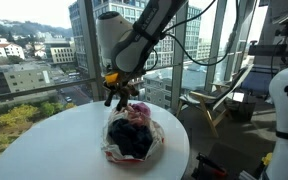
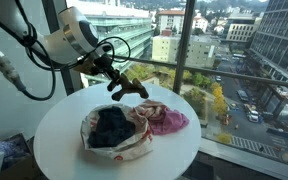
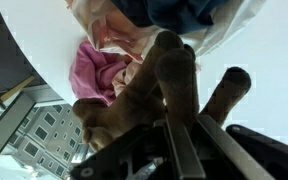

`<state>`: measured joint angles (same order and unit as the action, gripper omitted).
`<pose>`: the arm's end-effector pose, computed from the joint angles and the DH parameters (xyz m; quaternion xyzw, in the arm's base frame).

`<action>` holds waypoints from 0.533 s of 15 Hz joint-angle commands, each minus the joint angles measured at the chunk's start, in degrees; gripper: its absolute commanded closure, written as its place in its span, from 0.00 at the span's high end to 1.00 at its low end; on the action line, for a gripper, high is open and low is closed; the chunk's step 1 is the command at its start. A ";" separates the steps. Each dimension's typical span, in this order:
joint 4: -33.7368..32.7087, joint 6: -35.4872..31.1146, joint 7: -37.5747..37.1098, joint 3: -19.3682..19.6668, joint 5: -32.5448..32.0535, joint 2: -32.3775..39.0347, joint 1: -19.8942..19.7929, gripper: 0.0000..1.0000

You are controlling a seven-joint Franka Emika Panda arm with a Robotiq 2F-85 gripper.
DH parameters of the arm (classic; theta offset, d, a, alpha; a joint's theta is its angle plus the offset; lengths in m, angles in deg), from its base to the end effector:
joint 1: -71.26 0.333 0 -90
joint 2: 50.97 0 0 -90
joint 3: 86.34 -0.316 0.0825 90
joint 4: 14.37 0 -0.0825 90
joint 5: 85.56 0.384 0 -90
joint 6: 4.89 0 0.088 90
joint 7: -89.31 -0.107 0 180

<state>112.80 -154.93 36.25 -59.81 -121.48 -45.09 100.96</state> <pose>0.5618 0.0471 0.3627 0.9511 -0.1725 0.2247 0.1230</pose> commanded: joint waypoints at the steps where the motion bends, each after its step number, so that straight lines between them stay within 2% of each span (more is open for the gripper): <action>1: 10.67 5.34 2.95 -12.15 0.01 -10.24 -9.73 0.03; 3: 13.34 5.59 7.67 -17.90 5.77 -9.47 -14.20 0.03; 6: 12.49 4.91 5.33 -22.54 2.93 -3.71 -19.31 0.03; 8: 10.88 4.06 5.03 -23.67 2.16 0.84 -21.10 0.03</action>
<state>126.38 -149.61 41.32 -80.94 -118.18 -49.96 83.49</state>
